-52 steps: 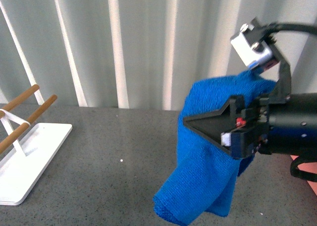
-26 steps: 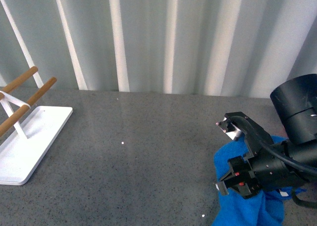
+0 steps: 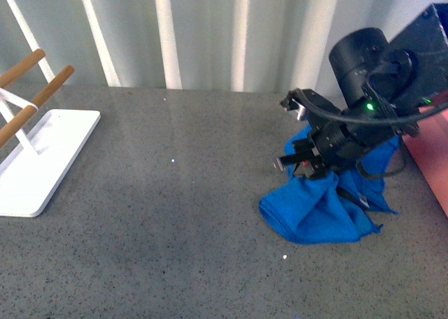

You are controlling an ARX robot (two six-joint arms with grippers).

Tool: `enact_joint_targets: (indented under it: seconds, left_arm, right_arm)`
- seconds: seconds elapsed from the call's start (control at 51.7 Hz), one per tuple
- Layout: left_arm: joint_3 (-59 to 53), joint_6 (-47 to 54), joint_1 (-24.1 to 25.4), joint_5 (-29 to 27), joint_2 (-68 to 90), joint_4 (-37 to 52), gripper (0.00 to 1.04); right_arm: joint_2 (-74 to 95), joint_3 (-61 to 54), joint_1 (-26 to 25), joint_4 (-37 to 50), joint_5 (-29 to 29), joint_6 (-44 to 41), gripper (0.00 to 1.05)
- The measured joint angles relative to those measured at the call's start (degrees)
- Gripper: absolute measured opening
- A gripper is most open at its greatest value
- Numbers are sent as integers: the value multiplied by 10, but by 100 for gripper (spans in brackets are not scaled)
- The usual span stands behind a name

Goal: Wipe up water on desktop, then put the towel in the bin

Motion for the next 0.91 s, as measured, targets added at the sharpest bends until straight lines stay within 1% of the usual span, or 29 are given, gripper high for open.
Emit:
enact_joint_targets:
  seconds: [0.135,0.329,0.445,0.638,0.909]
  left_arm:
    - [0,0,0,0,0,0,98]
    - [0,0,0,0,0,0,98]
    - [0,0,0,0,0,0,98]
    - [0,0,0,0,0,0,98]
    - [0,0,0,0,0,0,98]
  right_arm:
    - [47,102,33,-41,20,0,6]
    - [73,150,79,-48,29,2,6]
    - [78,157,102,-49,27,1,6]
    - [75,146,132,-42,-1,-7,6]
    - [56,110,133,-32,-47,-23,6]
